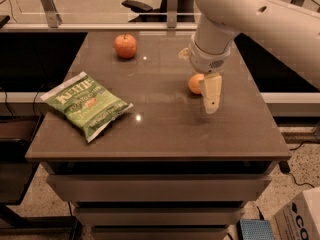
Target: Move orange near apple
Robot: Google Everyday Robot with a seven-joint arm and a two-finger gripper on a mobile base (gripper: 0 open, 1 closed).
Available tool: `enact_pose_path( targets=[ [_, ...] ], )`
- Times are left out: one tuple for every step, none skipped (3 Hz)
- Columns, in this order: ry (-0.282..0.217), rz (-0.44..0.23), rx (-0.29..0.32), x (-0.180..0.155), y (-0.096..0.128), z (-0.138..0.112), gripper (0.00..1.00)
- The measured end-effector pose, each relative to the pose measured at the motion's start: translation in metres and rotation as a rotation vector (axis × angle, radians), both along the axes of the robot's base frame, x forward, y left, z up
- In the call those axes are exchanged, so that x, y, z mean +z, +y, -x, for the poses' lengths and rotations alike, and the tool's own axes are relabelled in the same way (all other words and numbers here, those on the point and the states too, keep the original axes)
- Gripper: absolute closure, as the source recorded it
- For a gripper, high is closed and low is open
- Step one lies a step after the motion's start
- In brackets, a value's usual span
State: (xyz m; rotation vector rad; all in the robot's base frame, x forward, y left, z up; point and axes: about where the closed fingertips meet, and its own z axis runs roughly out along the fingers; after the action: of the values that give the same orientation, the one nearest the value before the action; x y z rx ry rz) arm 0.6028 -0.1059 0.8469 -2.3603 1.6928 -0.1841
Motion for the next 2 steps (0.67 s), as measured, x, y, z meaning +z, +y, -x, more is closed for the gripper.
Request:
enact_pose_path(
  targets=[
    [0.006, -0.012, -0.004, -0.0039, -0.0011, -0.0018, 0.0],
    [0.024, -0.028, -0.01, -0.0137, -0.005, -0.0072, 0.0]
  ],
)
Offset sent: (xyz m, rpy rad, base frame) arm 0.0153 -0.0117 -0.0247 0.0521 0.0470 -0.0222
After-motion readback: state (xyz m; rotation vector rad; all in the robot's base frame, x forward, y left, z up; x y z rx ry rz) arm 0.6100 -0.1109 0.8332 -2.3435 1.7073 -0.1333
